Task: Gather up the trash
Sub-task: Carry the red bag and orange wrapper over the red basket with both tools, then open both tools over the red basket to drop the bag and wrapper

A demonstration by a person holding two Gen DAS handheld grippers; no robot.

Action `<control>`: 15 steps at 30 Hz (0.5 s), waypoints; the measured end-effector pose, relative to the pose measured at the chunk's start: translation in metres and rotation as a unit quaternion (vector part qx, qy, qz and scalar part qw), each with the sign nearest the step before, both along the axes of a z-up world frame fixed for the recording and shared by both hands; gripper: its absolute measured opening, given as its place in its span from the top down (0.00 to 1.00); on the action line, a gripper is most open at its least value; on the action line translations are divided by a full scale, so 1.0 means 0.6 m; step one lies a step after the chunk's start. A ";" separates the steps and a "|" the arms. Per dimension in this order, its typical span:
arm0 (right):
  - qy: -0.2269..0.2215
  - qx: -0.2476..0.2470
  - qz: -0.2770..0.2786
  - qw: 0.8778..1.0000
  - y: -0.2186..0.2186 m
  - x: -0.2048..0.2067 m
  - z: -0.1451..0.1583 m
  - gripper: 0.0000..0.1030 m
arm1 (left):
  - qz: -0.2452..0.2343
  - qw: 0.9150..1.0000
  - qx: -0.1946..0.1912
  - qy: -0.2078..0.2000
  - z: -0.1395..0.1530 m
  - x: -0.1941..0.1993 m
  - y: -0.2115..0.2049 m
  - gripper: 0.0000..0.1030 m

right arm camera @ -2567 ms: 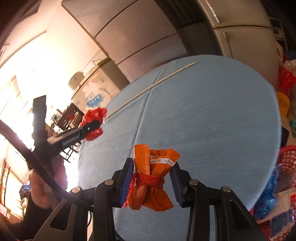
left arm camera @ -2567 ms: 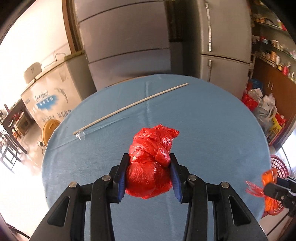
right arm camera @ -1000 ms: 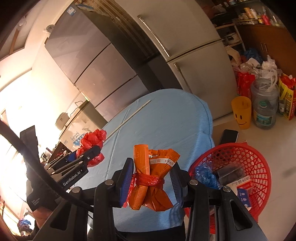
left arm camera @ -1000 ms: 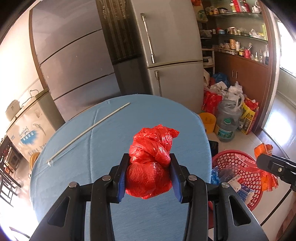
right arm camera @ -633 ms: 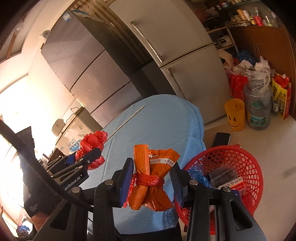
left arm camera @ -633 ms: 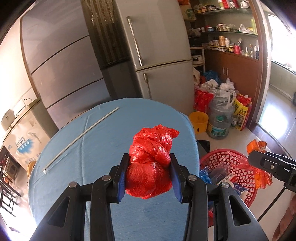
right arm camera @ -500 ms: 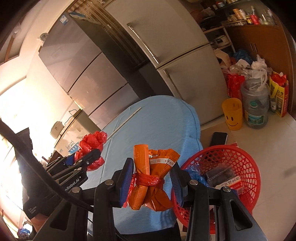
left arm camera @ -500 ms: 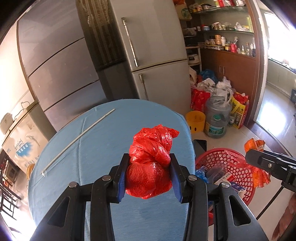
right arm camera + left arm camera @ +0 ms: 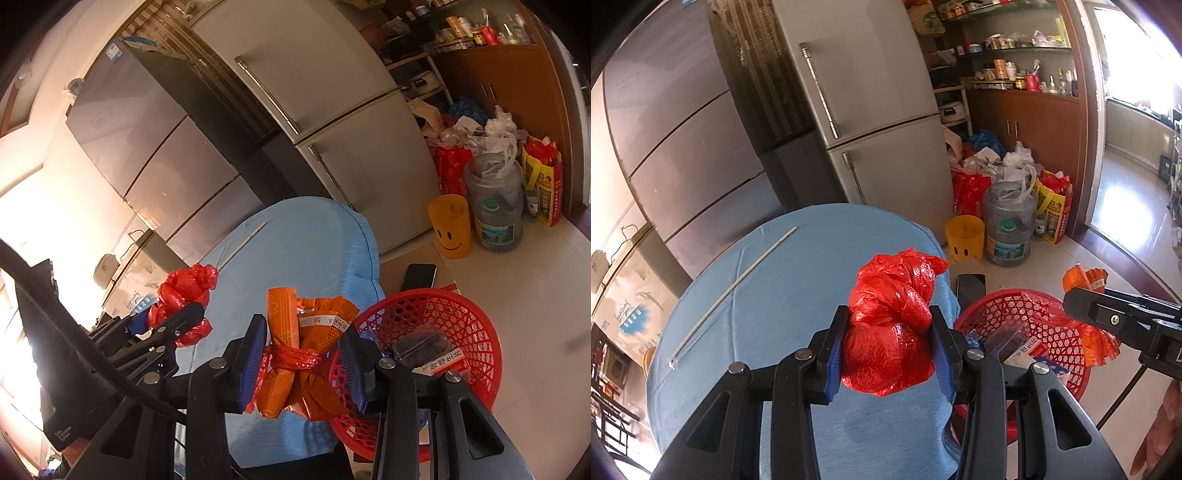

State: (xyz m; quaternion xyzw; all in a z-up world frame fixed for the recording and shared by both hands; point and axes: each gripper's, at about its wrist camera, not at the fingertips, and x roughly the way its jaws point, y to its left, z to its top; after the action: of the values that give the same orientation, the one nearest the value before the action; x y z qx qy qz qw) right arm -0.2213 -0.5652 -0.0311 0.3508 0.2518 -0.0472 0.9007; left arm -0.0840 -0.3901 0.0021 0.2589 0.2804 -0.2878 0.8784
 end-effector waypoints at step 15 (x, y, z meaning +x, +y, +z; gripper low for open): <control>0.013 0.012 -0.034 0.999 -0.032 -0.014 -0.020 0.58 | -0.033 0.999 0.019 0.028 -0.031 -0.012 -0.037 0.58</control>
State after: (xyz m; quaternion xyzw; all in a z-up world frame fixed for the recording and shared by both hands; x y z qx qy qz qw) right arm -0.2294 -0.5842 -0.0429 0.3694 0.2519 -0.0794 0.8910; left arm -0.0911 -0.4122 -0.0167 0.2769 0.3016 -0.3183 0.8550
